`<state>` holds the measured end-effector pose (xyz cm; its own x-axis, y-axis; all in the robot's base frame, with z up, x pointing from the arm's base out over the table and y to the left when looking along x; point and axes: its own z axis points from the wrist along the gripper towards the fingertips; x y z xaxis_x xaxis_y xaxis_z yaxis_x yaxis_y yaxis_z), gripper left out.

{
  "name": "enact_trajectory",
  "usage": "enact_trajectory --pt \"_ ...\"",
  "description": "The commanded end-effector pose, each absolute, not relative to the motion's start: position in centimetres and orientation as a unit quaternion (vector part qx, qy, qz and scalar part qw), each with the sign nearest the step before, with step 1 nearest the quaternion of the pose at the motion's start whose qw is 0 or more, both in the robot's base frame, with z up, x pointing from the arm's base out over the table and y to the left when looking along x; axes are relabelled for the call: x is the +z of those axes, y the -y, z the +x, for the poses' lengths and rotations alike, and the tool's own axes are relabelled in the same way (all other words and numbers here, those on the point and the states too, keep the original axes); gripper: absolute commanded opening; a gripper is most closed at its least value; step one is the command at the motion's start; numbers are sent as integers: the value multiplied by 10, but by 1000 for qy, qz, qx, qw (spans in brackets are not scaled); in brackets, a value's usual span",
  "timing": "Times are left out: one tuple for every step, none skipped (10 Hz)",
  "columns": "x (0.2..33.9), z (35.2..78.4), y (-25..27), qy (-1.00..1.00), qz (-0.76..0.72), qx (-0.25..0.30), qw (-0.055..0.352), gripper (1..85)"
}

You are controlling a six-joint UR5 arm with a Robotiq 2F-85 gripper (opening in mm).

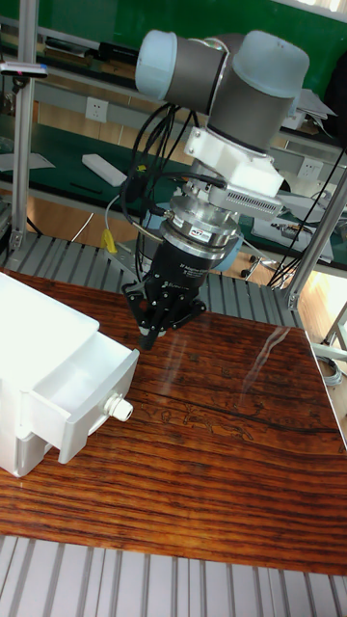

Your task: Use the gripper to push and close the drawer

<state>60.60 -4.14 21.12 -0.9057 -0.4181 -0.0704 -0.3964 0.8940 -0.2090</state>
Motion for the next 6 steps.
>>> enact_trajectory --pt "215 638 47 -957 -252 -103 98 110" --pt "213 643 48 -956 -254 -102 106 147" --pt "212 648 48 -955 -259 -95 109 190" --pt "210 651 47 -954 -267 -87 109 280" --pt "209 654 44 -955 -264 -74 111 337" --pt "208 656 40 -957 -258 -66 112 343"
